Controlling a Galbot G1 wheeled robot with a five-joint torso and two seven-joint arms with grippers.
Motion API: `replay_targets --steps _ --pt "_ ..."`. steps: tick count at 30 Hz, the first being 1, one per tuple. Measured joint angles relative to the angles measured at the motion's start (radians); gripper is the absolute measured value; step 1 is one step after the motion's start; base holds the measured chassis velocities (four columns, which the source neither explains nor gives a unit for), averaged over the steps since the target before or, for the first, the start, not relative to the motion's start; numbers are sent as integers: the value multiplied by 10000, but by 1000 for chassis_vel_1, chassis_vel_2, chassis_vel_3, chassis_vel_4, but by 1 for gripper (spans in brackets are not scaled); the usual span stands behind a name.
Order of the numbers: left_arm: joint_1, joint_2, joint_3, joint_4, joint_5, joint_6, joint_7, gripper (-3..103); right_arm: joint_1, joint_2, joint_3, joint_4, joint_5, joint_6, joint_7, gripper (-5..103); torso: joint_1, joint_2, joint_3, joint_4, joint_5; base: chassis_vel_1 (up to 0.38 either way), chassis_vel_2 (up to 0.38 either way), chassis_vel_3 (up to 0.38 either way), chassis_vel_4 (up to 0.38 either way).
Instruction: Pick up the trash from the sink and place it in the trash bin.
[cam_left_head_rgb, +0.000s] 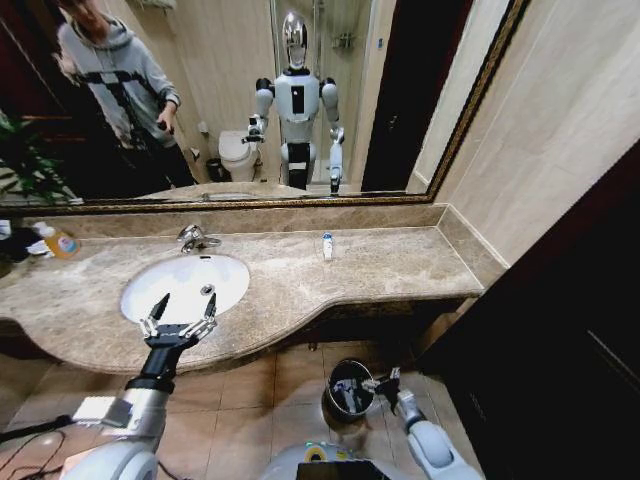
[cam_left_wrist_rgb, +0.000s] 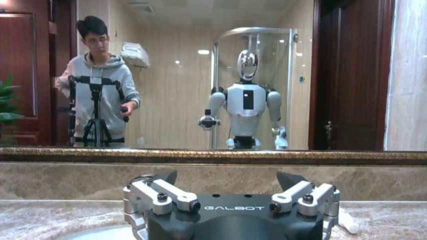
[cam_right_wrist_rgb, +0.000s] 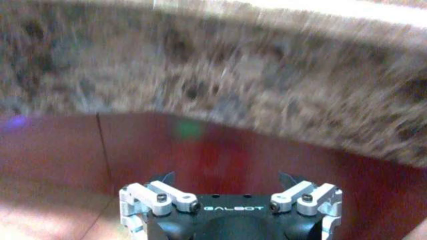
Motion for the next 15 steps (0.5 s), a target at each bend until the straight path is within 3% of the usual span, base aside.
replay_targets --steps 12,15 --pt "0 0 0 0 0 0 0 100 -1372 103 570 2937 198 -99 616 100 0 0 0 0 -2 0 0 0 0" --pt "0 0 0 0 0 0 0 100 -1191 98 559 3807 318 -520 636 100 1 0 0 -1 -3 0 0 0 0"
